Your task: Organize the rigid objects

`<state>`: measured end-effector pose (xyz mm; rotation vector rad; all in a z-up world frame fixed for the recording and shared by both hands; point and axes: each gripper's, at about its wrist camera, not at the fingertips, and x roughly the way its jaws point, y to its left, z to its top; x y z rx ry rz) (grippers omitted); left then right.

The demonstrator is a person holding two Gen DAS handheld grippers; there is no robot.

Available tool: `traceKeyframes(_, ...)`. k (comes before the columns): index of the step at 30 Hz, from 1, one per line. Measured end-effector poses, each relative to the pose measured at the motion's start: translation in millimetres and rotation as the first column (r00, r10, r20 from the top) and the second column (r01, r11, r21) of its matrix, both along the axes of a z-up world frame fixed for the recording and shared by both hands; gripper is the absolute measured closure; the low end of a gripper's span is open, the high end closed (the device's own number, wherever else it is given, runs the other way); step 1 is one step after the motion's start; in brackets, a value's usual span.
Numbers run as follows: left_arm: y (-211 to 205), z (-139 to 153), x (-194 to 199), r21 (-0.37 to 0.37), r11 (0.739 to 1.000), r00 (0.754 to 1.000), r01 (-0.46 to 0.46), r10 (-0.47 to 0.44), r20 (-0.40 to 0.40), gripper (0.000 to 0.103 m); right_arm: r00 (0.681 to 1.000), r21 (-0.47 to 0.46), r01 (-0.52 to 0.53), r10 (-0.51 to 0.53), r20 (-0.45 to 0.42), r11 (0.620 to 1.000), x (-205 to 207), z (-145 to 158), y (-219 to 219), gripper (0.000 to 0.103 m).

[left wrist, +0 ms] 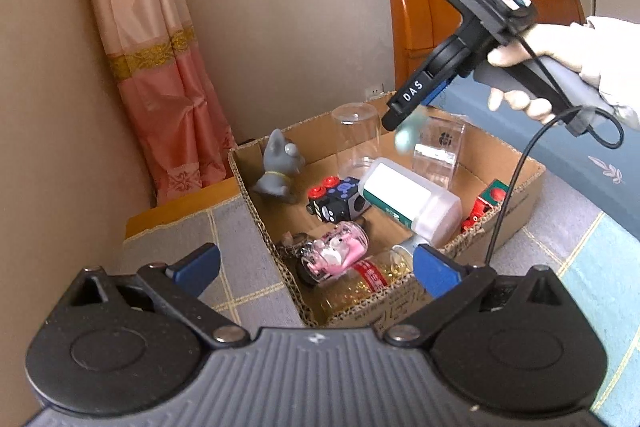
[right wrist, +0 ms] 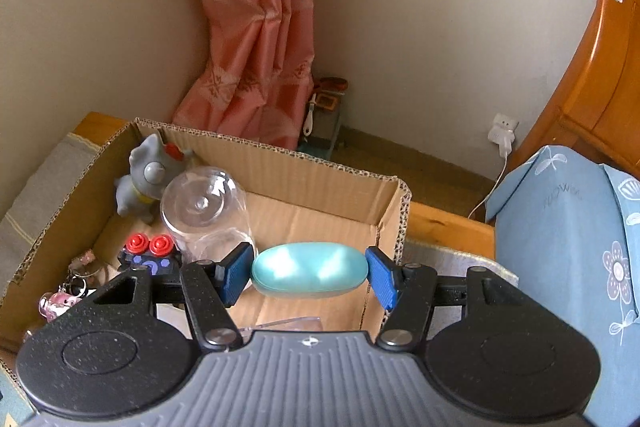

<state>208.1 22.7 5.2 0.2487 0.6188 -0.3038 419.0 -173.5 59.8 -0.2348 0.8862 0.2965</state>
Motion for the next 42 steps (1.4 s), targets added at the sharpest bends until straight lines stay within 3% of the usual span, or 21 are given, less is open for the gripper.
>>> traceKeyframes(4, 2, 2, -4, -0.023, 1.0, 1.0, -0.006, 0.006, 0.002, 0.001, 0.999, -0.011, 0.007, -0.007, 0.031, 1.0, -7, 6, 4, 0.005)
traceKeyframes(5, 2, 4, -5, -0.028, 1.0, 1.0, -0.01, 0.01, 0.003, 0.001, 0.999, -0.011, 0.005, -0.005, 0.049, 1.0, -10, 10, 4, 0.002)
traceKeyframes(16, 6, 28, -35, -0.074, 0.996, 0.998, -0.057, 0.06, 0.033, 0.001, 0.977, 0.023, 0.0, -0.005, 0.212, 1.0, -73, 83, -3, 0.0)
traceKeyframes(23, 3, 43, -57, -0.089, 0.986, 0.99, -0.141, 0.142, 0.006, 0.001, 0.958, 0.018, -0.016, 0.01, 0.287, 1.0, -150, 112, -4, 0.0)
traceKeyframes(28, -4, 38, -74, -0.072, 0.973, 0.976, -0.22, 0.22, -0.008, 0.001, 0.958, 0.0, 0.016, -0.015, 0.287, 1.0, -201, 94, -3, 0.0)
traceKeyframes(34, -10, 19, -91, -0.065, 0.946, 0.944, -0.317, 0.308, -0.119, 0.001, 0.969, 0.022, 0.151, -0.152, 0.195, 0.988, -243, 40, -1, 0.0)
traceKeyframes(38, -12, 18, -101, -0.052, 0.939, 0.934, -0.341, 0.332, -0.134, 0.001, 0.965, 0.047, 0.221, -0.225, 0.136, 0.974, -268, 19, 3, 0.0)
traceKeyframes(42, -13, 28, -109, -0.067, 0.939, 0.936, -0.338, 0.328, -0.128, 0.001, 0.965, 0.086, 0.234, -0.242, 0.105, 0.969, -286, 18, -1, 0.0)
